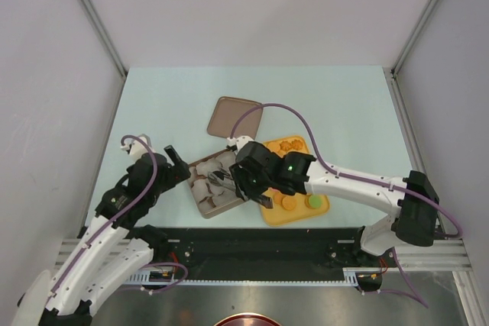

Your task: Pack the cookies

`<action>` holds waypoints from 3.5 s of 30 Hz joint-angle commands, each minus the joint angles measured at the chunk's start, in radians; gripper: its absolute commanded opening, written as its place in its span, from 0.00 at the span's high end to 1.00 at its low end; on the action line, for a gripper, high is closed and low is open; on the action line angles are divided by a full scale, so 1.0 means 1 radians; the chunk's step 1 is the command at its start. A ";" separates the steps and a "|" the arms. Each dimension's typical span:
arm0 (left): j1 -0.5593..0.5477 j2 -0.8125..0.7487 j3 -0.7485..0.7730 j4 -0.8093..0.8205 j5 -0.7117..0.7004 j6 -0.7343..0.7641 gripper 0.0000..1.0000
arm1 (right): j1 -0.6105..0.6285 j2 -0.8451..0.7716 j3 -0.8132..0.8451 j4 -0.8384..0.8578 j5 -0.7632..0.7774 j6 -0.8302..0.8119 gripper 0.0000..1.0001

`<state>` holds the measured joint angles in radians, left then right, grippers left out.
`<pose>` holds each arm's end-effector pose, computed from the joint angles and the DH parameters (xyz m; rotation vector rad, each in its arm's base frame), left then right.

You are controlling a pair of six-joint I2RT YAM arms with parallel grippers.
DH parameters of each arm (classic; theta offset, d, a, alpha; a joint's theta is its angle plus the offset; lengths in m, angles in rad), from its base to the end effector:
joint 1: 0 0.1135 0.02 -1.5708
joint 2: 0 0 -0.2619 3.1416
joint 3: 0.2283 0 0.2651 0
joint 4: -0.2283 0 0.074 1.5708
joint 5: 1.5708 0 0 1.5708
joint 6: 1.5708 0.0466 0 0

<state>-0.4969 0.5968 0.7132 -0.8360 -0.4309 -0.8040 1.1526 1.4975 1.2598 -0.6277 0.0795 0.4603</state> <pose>0.1327 -0.0498 0.2736 -0.5549 2.1514 -0.2218 0.1431 0.3129 0.2805 -0.8243 2.3948 0.6032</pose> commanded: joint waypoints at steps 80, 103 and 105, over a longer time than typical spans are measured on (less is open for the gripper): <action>0.008 0.124 -0.044 0.161 0.158 0.048 0.00 | -0.326 -0.111 -0.180 0.034 0.034 -0.083 0.40; 0.008 0.144 -0.057 0.183 0.167 0.046 0.00 | -0.318 -0.043 -0.174 0.013 0.011 -0.089 0.44; 0.008 0.144 -0.061 0.186 0.169 0.045 0.01 | -0.318 -0.045 -0.178 0.008 0.014 -0.088 0.47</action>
<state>-0.4946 0.7444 0.6636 -0.6727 -0.2584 -0.7765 0.8295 1.4605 1.0775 -0.6212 0.0963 0.3801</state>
